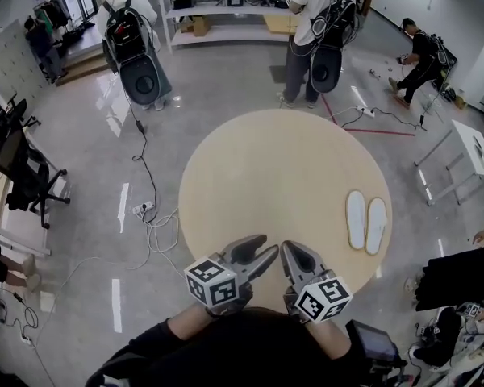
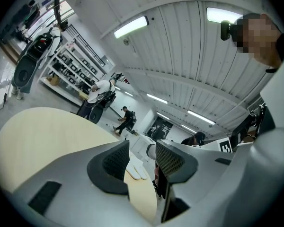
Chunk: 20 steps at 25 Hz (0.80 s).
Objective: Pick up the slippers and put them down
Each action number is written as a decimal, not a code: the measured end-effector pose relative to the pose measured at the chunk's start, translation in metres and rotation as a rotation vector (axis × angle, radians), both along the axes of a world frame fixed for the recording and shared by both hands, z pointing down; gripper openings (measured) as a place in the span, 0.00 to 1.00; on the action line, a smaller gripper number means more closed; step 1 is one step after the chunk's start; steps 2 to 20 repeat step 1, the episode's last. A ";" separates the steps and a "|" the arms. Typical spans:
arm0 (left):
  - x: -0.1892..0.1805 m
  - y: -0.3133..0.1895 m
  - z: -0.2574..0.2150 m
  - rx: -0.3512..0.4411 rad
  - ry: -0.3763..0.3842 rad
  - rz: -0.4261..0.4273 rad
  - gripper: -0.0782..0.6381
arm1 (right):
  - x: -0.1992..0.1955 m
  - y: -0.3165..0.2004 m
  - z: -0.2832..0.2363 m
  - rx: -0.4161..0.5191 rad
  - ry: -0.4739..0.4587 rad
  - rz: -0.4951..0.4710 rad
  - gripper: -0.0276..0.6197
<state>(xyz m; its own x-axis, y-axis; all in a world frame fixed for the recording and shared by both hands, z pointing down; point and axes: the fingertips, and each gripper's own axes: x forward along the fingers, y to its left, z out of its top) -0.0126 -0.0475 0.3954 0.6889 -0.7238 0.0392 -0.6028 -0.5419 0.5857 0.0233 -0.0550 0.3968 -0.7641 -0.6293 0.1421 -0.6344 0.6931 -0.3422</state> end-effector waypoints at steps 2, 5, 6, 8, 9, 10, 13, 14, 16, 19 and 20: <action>-0.004 0.003 -0.001 0.000 0.000 -0.005 0.37 | -0.004 0.003 0.000 -0.001 0.001 -0.005 0.07; -0.004 0.003 -0.001 0.000 0.000 -0.005 0.37 | -0.004 0.003 0.000 -0.001 0.001 -0.005 0.07; -0.004 0.003 -0.001 0.000 0.000 -0.005 0.37 | -0.004 0.003 0.000 -0.001 0.001 -0.005 0.07; -0.004 0.003 -0.001 0.000 0.000 -0.005 0.37 | -0.004 0.003 0.000 -0.001 0.001 -0.005 0.07; -0.004 0.003 -0.001 0.000 0.000 -0.005 0.37 | -0.004 0.003 0.000 -0.001 0.001 -0.005 0.07; -0.004 0.003 -0.001 0.000 0.000 -0.005 0.37 | -0.004 0.003 0.000 -0.001 0.001 -0.005 0.07; -0.004 0.003 -0.001 0.000 0.000 -0.005 0.37 | -0.004 0.003 0.000 -0.001 0.001 -0.005 0.07; -0.004 0.003 -0.001 0.000 0.000 -0.005 0.37 | -0.004 0.003 0.000 -0.001 0.001 -0.005 0.07; -0.004 0.003 -0.001 0.000 0.000 -0.005 0.37 | -0.004 0.003 0.000 -0.001 0.001 -0.005 0.07; -0.004 0.003 -0.001 0.000 0.000 -0.005 0.37 | -0.004 0.003 0.000 -0.001 0.001 -0.005 0.07; -0.004 0.003 -0.001 0.000 0.000 -0.005 0.37 | -0.004 0.003 0.000 -0.001 0.001 -0.005 0.07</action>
